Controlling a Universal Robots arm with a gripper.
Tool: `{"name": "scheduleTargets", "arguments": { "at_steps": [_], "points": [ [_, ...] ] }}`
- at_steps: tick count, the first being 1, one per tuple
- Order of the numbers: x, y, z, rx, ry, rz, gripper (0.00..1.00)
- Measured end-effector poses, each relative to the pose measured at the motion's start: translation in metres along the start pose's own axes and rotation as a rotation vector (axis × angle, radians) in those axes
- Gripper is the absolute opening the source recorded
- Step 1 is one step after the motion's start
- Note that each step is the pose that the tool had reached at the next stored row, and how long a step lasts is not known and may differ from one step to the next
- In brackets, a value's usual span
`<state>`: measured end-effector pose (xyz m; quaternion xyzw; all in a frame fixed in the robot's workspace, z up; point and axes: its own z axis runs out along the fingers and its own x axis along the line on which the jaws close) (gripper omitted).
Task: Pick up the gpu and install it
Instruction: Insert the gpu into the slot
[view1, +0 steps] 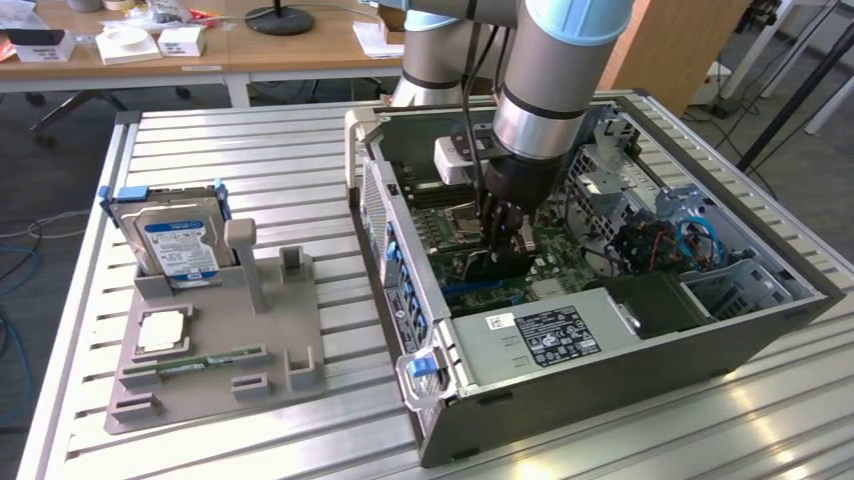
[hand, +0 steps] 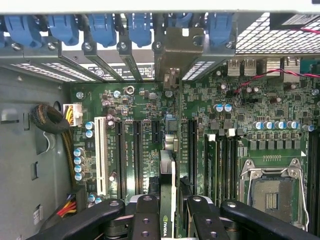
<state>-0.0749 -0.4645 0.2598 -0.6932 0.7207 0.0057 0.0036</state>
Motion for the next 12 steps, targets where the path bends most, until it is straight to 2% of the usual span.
{"name": "scheduleTargets", "arguments": {
  "at_steps": [6, 10, 12],
  "points": [
    [0.0, 0.0, 0.0, 0.0, 0.0, -0.002, 0.26],
    [0.0, 0.0001, -0.0002, 0.0002, -0.0069, -0.003, 0.26],
    [0.0, 0.0, -0.0004, 0.0002, -0.0084, -0.004, 0.26]
  ]
}}
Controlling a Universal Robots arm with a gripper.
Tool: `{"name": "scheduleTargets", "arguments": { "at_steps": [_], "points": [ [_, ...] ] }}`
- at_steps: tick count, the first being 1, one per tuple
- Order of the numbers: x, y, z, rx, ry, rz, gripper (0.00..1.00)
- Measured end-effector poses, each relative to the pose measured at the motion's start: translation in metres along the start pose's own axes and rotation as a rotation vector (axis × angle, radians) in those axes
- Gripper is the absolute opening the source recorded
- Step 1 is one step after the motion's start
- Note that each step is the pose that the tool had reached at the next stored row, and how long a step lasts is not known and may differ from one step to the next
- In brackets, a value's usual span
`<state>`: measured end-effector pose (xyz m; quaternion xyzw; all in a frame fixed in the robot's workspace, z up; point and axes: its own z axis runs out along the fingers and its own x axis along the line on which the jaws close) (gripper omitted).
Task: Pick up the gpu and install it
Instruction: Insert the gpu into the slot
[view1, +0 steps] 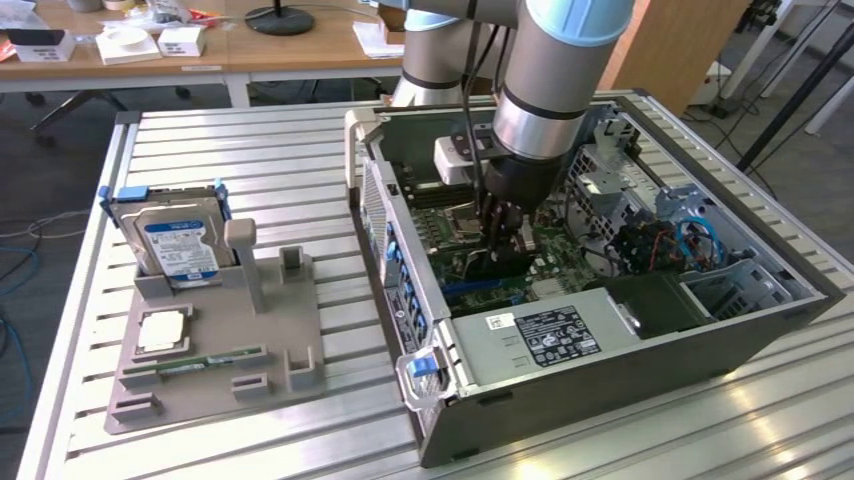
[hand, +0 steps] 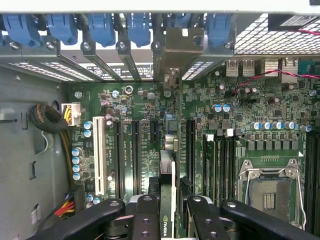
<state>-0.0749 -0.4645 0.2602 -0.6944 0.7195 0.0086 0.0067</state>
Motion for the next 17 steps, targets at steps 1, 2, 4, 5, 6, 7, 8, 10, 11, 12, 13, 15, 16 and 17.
{"name": "scheduleTargets", "arguments": {
  "at_steps": [1, 2, 4, 5, 6, 7, 8, 10, 11, 12, 13, 15, 16, 17],
  "points": [
    [0.0, 0.0, -0.0001, 0.0, -0.0003, 0.0, 0.26],
    [0.0, 0.0, -0.0003, -0.0001, -0.0007, 0.0, 0.26],
    [0.0, 0.0, -0.0004, -0.0001, -0.0024, -0.001, 0.26],
    [0.0, 0.0, -0.0005, -0.0001, -0.0038, -0.001, 0.26],
    [0.0, 0.0, -0.0006, 0.0, -0.0059, -0.002, 0.26],
    [0.0, 0.0, -0.0005, 0.0, -0.0071, -0.003, 0.26],
    [-0.0001, 0.0, -0.0004, 0.0, -0.0079, -0.004, 0.26],
    [0.0, 0.0, -0.0004, -0.0001, -0.008, -0.006, 0.26],
    [0.0001, 0.0, -0.0005, -0.0001, -0.008, -0.007, 0.26],
    [0.0004, 0.0, -0.0004, -0.0001, -0.0081, -0.008, 0.26],
    [0.0006, 0.0001, -0.0005, 0.0001, -0.0083, -0.008, 0.26],
    [0.0006, 0.0002, -0.0003, 0.0001, -0.0083, -0.008, 0.26],
    [0.0006, 0.0004, -0.0003, 0.0002, -0.0083, -0.008, 0.26],
    [0.0006, 0.0007, -0.0003, 0.0003, -0.0084, -0.008, 0.26]
  ]
}}
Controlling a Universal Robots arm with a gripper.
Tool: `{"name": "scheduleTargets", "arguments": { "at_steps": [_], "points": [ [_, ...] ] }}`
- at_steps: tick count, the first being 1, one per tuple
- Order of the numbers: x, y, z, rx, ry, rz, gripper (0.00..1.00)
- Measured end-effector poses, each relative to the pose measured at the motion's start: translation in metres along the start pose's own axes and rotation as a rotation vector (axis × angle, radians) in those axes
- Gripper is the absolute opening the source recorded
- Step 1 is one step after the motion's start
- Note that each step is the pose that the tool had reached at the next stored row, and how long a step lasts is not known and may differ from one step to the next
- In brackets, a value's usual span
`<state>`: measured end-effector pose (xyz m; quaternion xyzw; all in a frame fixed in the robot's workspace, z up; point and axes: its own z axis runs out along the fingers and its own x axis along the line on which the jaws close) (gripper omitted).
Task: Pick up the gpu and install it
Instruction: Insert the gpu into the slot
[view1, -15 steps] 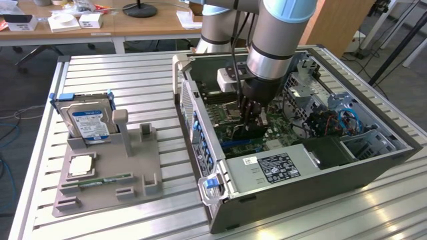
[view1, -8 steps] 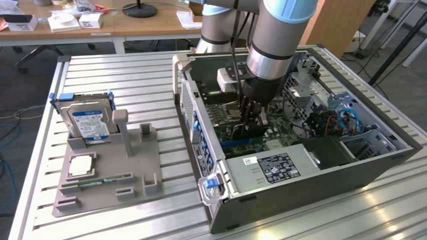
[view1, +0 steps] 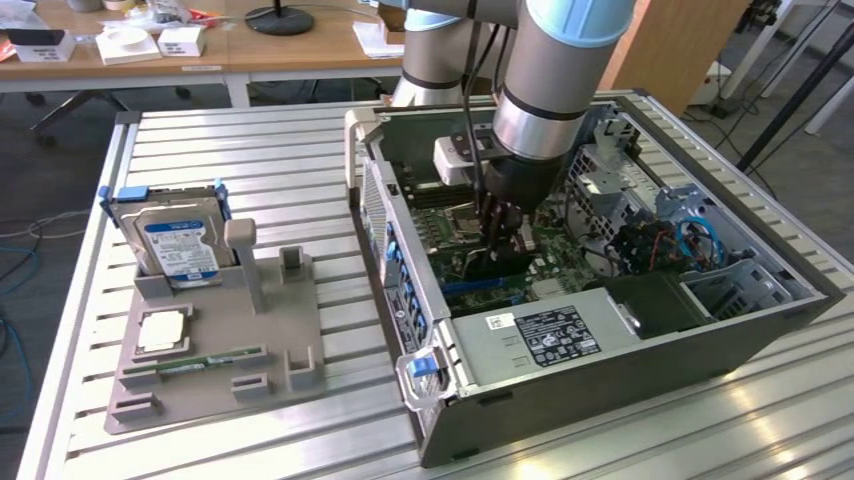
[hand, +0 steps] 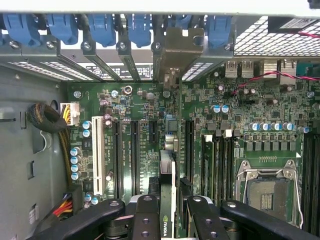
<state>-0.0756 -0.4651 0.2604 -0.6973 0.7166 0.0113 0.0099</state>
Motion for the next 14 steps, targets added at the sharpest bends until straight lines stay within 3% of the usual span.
{"name": "scheduleTargets", "arguments": {
  "at_steps": [14],
  "points": [
    [0.0001, 0.0005, 0.0019, 0.0006, -0.0001, 0.0, 0.26]
  ]
}}
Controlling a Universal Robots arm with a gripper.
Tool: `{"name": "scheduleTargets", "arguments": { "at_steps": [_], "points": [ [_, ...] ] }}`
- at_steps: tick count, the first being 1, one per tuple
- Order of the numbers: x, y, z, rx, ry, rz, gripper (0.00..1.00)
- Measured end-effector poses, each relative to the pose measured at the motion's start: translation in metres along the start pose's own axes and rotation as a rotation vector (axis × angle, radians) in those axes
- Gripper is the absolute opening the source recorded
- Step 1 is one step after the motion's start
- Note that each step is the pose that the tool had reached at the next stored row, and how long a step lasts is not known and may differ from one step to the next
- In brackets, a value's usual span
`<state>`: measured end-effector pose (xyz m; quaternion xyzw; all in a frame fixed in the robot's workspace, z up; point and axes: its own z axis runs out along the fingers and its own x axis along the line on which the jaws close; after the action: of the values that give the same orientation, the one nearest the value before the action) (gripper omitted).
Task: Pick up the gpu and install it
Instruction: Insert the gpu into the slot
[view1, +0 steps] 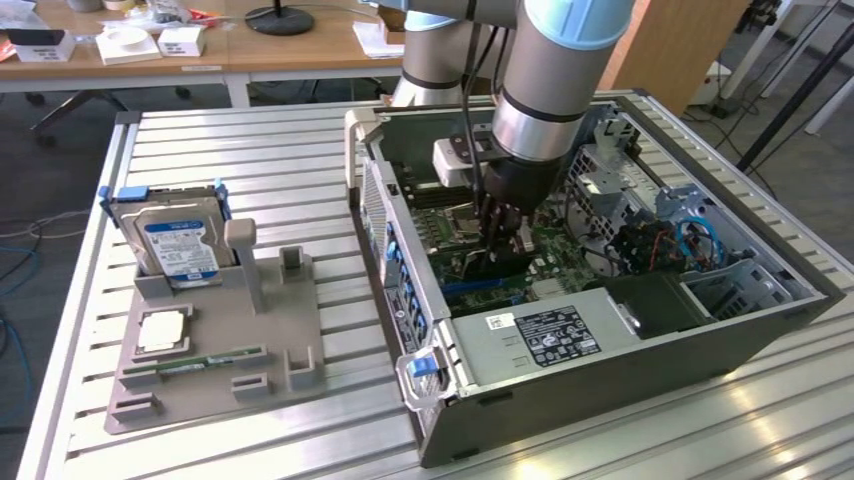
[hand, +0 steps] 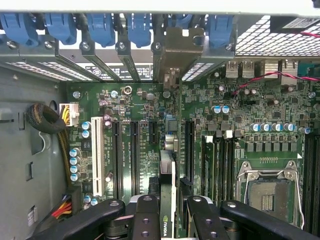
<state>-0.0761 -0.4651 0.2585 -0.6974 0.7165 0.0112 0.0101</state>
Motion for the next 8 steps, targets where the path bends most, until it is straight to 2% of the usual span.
{"name": "scheduleTargets", "arguments": {
  "at_steps": [8],
  "points": [
    [0.0001, 0.0, 0.0007, -0.0001, 0.0002, 0.0, 0.26]
  ]
}}
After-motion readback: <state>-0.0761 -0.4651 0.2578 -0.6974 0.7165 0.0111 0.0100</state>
